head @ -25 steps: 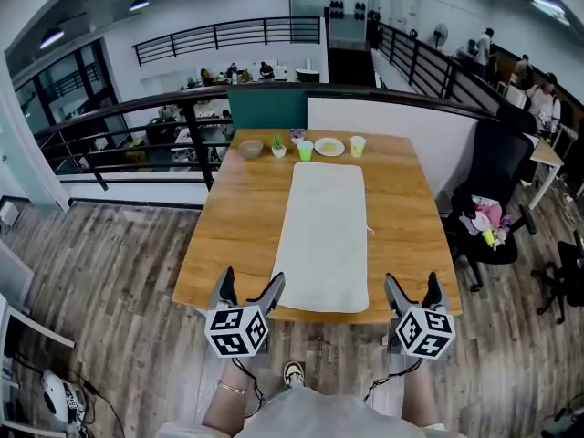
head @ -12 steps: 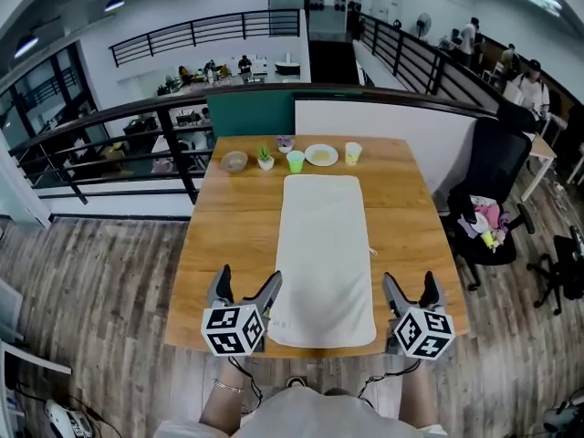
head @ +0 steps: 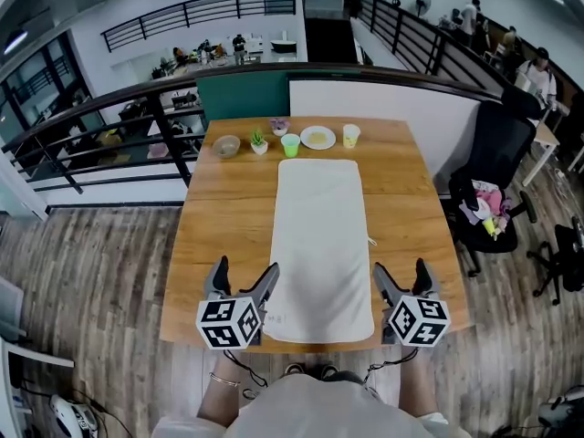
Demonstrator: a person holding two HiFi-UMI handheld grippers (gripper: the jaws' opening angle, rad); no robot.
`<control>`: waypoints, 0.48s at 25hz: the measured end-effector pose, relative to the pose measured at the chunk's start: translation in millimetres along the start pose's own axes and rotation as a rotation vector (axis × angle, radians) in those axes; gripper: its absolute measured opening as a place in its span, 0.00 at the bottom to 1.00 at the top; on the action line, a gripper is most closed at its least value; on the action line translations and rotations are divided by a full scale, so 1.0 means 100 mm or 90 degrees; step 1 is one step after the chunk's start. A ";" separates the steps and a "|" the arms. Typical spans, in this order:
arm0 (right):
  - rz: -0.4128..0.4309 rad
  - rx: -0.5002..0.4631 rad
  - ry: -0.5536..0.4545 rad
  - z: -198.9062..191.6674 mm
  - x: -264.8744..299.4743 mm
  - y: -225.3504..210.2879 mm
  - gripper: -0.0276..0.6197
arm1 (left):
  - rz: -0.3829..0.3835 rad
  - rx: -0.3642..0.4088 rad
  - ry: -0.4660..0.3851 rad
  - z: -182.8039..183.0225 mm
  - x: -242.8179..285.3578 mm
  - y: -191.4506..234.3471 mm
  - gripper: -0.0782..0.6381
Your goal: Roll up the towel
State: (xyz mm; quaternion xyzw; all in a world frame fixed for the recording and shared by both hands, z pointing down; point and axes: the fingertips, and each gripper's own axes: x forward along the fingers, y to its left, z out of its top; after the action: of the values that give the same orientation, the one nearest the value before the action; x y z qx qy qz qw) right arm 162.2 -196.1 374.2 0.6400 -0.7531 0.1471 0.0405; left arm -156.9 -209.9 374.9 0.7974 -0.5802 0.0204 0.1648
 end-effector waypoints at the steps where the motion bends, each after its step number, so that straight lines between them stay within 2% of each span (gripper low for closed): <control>1: 0.007 -0.001 0.007 -0.02 0.02 0.01 0.79 | 0.000 -0.004 0.003 -0.02 0.01 0.00 0.82; 6: 0.040 -0.017 0.050 -0.18 0.06 0.07 0.75 | -0.009 -0.010 0.033 -0.22 0.00 -0.07 0.81; 12: 0.088 -0.047 0.112 -0.45 0.06 0.15 0.67 | -0.052 0.005 0.112 -0.59 -0.09 -0.10 0.71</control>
State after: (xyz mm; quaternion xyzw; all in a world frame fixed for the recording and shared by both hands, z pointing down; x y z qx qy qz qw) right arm 140.9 -187.8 415.9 0.5692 -0.7939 0.1771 0.1200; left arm -140.7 -182.2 426.3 0.8160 -0.5306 0.0859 0.2125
